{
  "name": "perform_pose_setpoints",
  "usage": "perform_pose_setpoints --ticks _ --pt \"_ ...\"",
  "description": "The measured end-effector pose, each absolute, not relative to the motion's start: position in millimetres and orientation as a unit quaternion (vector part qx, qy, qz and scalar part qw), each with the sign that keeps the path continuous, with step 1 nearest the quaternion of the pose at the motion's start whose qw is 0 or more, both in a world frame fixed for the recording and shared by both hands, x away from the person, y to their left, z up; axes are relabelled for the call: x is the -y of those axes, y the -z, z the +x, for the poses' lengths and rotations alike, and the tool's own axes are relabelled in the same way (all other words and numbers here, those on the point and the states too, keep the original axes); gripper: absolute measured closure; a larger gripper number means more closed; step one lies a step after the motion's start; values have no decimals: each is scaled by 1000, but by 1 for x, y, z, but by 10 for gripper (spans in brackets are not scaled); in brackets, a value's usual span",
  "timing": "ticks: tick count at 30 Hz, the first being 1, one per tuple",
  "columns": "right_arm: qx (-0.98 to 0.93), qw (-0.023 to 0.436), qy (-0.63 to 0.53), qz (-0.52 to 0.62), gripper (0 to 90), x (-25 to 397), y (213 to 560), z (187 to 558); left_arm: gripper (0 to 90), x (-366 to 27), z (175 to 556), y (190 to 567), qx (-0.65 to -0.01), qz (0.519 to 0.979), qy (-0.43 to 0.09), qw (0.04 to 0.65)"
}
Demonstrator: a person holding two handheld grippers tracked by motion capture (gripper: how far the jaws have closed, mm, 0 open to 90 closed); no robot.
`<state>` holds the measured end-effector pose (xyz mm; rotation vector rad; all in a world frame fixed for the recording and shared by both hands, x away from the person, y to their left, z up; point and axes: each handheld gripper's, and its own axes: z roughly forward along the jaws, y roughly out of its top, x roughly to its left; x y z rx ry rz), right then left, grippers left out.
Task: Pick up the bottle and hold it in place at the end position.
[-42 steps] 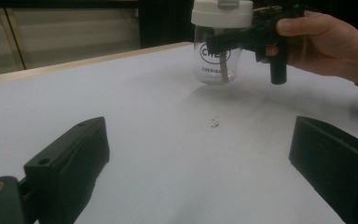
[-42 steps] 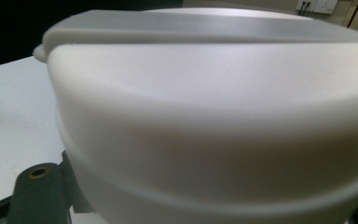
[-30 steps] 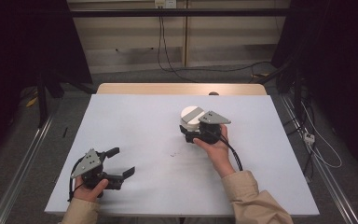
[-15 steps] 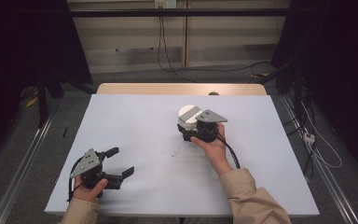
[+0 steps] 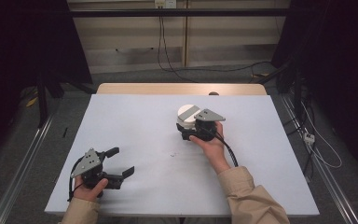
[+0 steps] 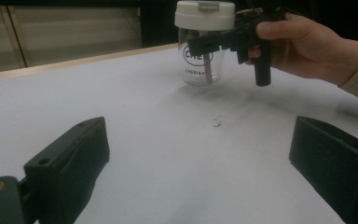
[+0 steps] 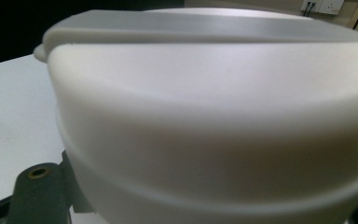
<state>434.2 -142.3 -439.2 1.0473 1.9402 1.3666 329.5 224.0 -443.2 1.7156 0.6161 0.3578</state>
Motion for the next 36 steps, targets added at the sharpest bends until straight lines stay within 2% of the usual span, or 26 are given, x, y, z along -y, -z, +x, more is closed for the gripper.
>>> perform_pose_setpoints --ticks 36 --pt "-730 262 -499 387 186 128 454 443 45 -225 332 446 -270 740 -153 597"
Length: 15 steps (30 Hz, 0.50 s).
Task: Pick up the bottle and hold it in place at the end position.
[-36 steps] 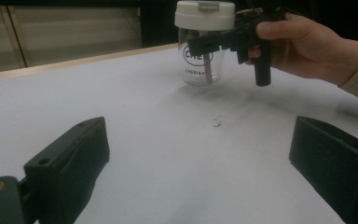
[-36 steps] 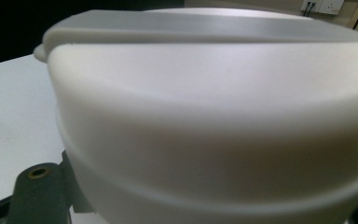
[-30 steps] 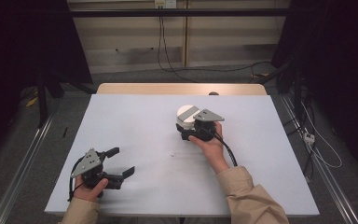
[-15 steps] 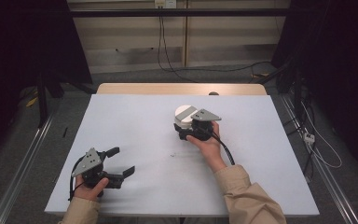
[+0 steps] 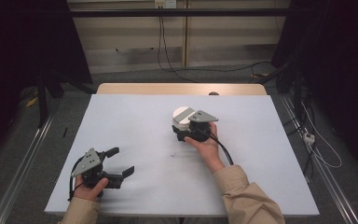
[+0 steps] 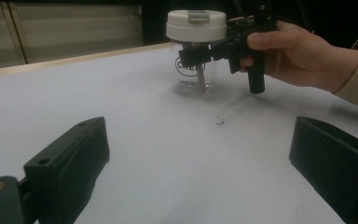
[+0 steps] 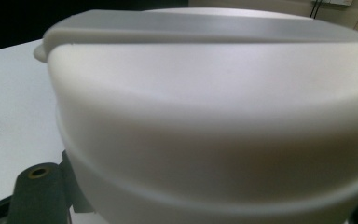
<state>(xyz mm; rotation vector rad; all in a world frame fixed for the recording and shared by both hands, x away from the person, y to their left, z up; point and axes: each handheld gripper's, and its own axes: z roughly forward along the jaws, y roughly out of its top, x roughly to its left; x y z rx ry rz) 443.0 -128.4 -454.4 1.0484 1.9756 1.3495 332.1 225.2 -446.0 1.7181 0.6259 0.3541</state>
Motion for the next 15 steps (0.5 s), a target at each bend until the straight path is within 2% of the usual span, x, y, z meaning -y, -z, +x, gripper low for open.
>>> perform_pose_setpoints --ticks 8,15 --pt "-736 274 -494 373 186 127 455 439 44 -223 333 446 -268 742 -152 595" --pt "-728 264 -504 383 186 132 457 438 44 -219 334 445 -265 743 -148 597"
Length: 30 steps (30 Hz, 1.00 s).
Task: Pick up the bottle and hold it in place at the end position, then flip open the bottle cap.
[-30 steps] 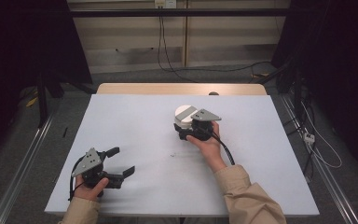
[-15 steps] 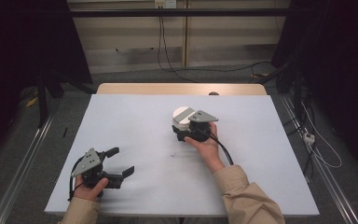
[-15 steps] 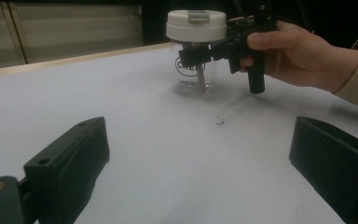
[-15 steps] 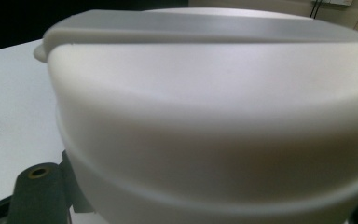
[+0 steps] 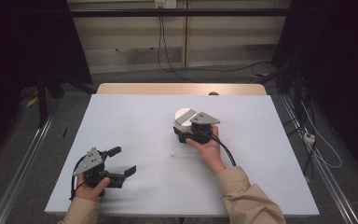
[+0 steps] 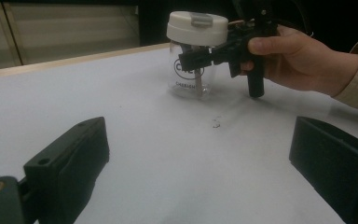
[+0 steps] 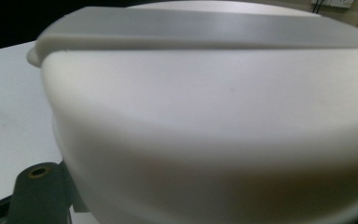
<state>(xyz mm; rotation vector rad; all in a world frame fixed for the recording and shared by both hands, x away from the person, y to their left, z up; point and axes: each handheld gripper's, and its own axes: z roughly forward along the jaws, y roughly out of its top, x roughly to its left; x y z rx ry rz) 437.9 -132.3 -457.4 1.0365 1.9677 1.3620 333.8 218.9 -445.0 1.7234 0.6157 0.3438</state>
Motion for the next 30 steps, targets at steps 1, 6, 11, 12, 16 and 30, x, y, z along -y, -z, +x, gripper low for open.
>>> perform_pose_setpoints --ticks 1,6,11,12,16,30 --pt "-728 264 -503 382 186 132 457 438 43 -218 334 445 -264 744 -147 596" --pt "-727 264 -504 384 186 132 458 438 37 -216 336 445 -271 739 -142 601" --pt "-727 264 -504 384 186 132 458 438 34 -210 338 440 -274 736 -140 603" --pt "-728 264 -504 384 186 132 458 438 32 -209 338 440 -275 736 -137 603" --pt "-728 264 -504 384 186 132 458 438 29 -203 342 436 -279 734 -134 604" --pt "-728 264 -503 384 187 132 458 438 39 -181 357 430 -303 737 -125 591"
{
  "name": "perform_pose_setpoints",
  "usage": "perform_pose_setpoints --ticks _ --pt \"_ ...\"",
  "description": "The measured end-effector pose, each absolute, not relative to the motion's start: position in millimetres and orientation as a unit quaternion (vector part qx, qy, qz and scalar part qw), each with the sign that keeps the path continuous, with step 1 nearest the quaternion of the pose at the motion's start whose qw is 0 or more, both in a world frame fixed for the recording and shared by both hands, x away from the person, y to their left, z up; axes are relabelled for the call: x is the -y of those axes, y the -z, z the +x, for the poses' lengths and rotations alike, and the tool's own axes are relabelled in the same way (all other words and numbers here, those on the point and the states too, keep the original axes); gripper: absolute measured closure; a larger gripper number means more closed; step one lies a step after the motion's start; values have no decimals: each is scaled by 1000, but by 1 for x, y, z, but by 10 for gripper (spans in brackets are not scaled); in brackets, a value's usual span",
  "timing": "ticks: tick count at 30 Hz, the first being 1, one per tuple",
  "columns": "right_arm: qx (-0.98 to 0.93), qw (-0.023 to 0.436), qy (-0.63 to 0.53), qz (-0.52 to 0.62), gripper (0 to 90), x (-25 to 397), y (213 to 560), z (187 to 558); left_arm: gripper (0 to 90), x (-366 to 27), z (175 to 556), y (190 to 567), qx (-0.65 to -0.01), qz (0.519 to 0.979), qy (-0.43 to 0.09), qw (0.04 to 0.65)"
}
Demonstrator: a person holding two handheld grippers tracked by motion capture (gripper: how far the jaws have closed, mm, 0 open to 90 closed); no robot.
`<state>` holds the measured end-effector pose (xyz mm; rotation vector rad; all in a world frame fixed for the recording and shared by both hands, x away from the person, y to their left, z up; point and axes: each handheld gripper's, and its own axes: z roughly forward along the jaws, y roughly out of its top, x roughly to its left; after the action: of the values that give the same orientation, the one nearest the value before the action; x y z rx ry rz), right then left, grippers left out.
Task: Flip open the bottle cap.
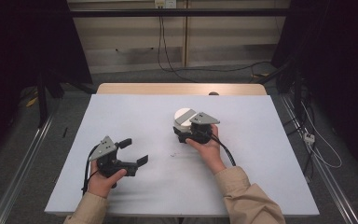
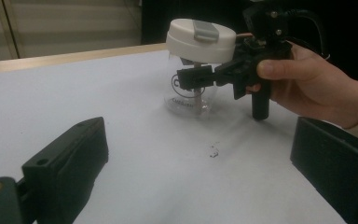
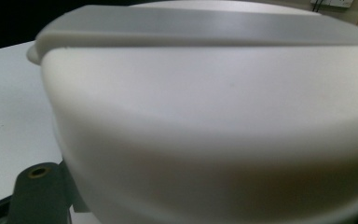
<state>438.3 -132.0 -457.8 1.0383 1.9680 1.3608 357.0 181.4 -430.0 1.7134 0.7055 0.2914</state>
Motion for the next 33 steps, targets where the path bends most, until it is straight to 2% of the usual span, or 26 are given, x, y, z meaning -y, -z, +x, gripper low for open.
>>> perform_pose_setpoints --ticks 16,33 --pt "-728 263 -502 386 187 132 458 438 78 -162 375 424 -303 741 -117 587" --pt "-728 260 -503 387 187 132 458 438 400 -133 396 415 -315 756 -88 567"
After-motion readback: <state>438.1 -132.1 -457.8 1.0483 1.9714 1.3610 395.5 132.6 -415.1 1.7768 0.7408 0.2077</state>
